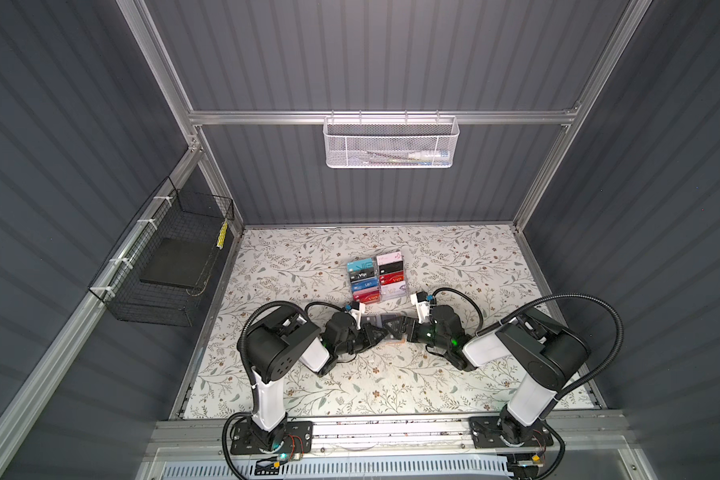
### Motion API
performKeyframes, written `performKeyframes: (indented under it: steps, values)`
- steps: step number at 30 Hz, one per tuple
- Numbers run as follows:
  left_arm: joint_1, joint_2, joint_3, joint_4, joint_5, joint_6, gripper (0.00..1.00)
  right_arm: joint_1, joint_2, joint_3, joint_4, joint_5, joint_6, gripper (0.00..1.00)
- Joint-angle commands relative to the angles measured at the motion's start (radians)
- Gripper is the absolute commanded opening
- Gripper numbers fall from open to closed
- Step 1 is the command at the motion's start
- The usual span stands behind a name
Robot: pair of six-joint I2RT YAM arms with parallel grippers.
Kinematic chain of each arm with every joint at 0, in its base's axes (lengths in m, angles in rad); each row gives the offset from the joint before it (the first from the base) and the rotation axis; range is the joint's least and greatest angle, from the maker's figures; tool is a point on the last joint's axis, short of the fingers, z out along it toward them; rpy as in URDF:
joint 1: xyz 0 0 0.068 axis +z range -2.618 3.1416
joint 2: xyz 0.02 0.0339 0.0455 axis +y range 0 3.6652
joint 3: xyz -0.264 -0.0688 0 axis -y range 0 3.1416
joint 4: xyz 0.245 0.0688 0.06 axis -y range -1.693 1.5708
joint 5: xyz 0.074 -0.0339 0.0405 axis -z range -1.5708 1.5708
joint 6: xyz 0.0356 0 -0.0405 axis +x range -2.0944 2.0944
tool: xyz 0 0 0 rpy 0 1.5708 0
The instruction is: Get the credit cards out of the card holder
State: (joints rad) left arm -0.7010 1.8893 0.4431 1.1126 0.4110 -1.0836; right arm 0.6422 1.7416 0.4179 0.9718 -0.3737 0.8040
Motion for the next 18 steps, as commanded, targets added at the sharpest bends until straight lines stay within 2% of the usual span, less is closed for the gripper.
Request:
performKeyframes:
  steps: [1, 13, 16, 18]
  values:
    - [-0.015, 0.017, 0.021, 0.06, 0.008, 0.011, 0.14, 0.017, 0.08, -0.02, -0.235, -0.014, 0.027, 0.99]
    - [-0.017, 0.028, 0.036, 0.078, -0.002, 0.01, 0.17, 0.016, 0.097, -0.013, -0.212, -0.022, 0.035, 0.99]
    - [-0.017, 0.03, 0.031, 0.081, -0.007, 0.009, 0.07, 0.016, 0.095, -0.016, -0.209, -0.022, 0.034, 0.99]
    - [-0.017, 0.026, 0.028, 0.077, -0.008, 0.013, 0.04, 0.017, 0.095, -0.018, -0.208, -0.022, 0.034, 0.99]
